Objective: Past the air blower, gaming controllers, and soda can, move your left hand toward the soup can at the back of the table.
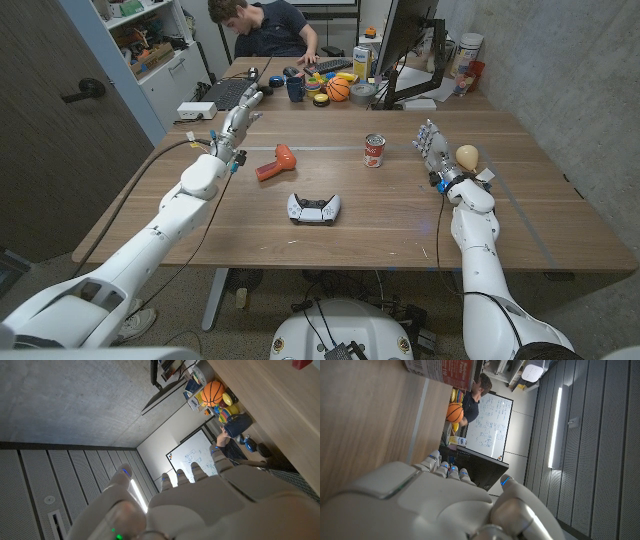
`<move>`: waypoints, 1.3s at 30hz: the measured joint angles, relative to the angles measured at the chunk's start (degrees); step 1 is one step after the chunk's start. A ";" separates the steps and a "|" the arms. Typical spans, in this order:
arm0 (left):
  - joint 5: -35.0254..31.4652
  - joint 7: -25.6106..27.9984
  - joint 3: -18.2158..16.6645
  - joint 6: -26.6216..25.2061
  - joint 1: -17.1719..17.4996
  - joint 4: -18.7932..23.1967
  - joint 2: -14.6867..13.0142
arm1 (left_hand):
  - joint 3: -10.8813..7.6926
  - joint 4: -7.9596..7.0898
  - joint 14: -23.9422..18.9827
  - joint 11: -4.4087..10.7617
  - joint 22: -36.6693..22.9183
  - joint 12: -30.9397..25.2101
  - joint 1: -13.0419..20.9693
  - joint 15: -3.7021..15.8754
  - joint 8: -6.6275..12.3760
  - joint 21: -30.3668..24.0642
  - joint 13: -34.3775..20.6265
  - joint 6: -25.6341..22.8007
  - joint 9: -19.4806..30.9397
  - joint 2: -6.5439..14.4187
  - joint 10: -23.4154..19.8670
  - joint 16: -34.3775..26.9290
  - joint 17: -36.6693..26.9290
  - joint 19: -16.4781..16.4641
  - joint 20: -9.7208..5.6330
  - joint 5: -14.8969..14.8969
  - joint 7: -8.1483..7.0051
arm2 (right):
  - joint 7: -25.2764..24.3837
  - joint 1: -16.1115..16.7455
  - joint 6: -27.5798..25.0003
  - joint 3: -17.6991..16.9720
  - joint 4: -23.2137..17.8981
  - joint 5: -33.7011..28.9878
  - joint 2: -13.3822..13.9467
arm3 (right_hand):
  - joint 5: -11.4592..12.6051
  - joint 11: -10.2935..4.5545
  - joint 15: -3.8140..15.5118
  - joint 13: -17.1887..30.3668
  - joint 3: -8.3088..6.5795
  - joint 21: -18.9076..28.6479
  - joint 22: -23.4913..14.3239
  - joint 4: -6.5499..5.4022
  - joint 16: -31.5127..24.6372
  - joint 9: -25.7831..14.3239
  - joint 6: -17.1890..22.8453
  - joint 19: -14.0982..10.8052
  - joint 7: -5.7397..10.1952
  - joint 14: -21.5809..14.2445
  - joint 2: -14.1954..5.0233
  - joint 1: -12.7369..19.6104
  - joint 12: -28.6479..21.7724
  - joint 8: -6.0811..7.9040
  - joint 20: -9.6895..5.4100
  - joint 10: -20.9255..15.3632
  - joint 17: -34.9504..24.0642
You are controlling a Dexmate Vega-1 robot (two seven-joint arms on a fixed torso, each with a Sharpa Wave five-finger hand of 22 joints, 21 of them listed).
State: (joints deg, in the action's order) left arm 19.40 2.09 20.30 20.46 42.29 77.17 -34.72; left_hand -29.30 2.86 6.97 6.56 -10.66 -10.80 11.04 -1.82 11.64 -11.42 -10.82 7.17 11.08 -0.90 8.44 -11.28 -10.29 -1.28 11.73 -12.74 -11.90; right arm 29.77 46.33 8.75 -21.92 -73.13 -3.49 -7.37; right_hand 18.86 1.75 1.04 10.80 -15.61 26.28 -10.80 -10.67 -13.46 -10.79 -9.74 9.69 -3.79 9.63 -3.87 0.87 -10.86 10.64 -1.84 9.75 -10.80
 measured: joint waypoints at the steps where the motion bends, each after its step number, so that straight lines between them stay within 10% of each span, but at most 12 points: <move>1: -0.49 -0.02 0.05 0.12 -0.28 0.02 -0.15 | 0.00 0.01 0.00 0.00 0.00 0.00 0.09 0.00 0.00 0.00 0.00 0.00 0.00 -0.09 0.00 0.00 0.00 0.00 0.00 0.00 0.00 | 0.23 0.00 0.10 -0.29 -0.04 -0.18 -0.19 | 0.00 0.00 0.00 0.00 0.00 0.00 0.00 0.00 0.00 0.00 0.00 0.00 0.00 0.00 0.00 0.00 0.00 0.00 0.00 0.00 0.00; 24: -14.50 -4.16 4.81 5.07 -12.44 -2.27 -1.57 | 0.78 3.01 -0.14 -0.42 -0.01 0.00 2.57 -0.96 0.04 0.00 0.01 1.76 0.27 -3.02 0.42 0.00 0.01 -0.62 0.58 -0.62 -0.69 | 1.42 1.35 0.71 -2.46 -1.98 -0.76 -1.75 | -0.05 0.00 0.00 -0.01 0.00 -0.23 0.01 0.00 0.00 0.01 0.00 0.00 0.00 0.00 0.00 0.00 0.00 0.00 0.00 0.00 0.01; 39: -24.67 -1.78 11.56 14.23 -24.54 -12.78 4.52 | 1.02 4.19 0.58 -0.41 -0.01 0.22 3.55 -1.25 0.04 0.23 -0.28 2.47 0.26 -4.00 1.04 0.00 0.01 -0.62 0.57 -0.85 -0.60 | 1.85 1.83 1.48 -2.44 -2.44 -0.78 -2.13 | -0.05 0.00 0.00 -0.01 0.00 -0.23 0.01 0.00 0.00 0.01 0.00 0.00 0.00 0.00 0.00 0.00 0.00 0.00 0.00 0.00 0.01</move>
State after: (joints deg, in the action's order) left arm -5.27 0.31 31.87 34.69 17.75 64.39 -30.20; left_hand -28.29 7.05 7.55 6.15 -10.67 -10.58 14.59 -3.08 11.68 -11.19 -11.09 9.64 11.34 -4.90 9.48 -11.28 -10.27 -1.90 12.30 -13.59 -12.49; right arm 31.61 48.17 10.23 -24.35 -75.57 -4.27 -9.51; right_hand 18.81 1.75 1.03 10.79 -15.61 26.05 -10.79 -10.66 -13.46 -10.78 -9.73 9.69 -3.79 9.62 -3.87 0.87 -10.86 10.64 -1.84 9.74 -10.79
